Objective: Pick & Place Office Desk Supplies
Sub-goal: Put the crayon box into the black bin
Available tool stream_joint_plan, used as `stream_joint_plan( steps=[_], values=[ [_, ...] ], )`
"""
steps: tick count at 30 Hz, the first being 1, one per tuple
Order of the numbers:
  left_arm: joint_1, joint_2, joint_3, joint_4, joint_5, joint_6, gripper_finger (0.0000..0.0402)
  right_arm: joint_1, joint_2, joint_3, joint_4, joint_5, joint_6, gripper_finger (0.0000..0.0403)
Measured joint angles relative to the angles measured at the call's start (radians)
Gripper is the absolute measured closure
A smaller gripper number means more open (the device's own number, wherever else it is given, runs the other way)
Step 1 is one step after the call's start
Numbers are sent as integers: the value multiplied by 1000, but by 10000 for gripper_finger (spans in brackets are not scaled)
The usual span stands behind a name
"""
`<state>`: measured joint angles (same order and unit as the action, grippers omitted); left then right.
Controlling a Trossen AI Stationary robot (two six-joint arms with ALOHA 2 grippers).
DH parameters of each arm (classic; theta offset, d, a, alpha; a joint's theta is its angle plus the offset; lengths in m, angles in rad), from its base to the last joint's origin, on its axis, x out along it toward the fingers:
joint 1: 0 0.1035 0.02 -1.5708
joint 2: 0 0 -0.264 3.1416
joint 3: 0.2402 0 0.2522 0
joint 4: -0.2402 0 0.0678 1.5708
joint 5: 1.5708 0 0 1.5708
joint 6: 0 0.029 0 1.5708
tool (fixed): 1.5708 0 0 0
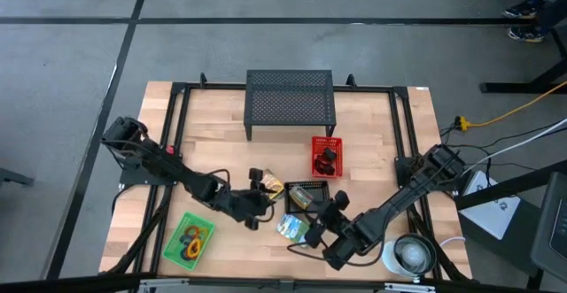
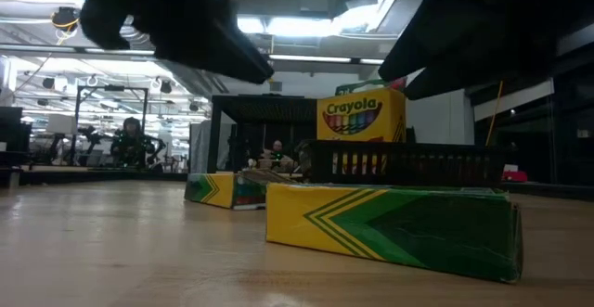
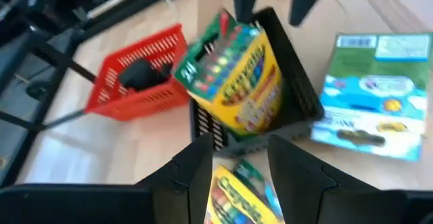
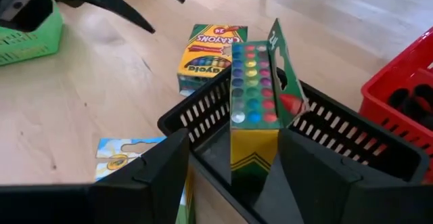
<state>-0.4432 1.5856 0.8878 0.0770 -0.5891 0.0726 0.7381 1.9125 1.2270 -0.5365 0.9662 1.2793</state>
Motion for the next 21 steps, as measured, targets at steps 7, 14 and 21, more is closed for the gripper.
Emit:
stream_joint_plan(
  steps=[7,14,21],
  values=[
    [3,0,-95,115,42,-60,260,-6,19,0,3,-39,32,174],
    [7,0,-147,180,67,-88,260,-23,24,0,5,-36,40,174],
    [7,0,-147,154,88,-77,260,-58,29,0,5,-45,29,174]
  ],
)
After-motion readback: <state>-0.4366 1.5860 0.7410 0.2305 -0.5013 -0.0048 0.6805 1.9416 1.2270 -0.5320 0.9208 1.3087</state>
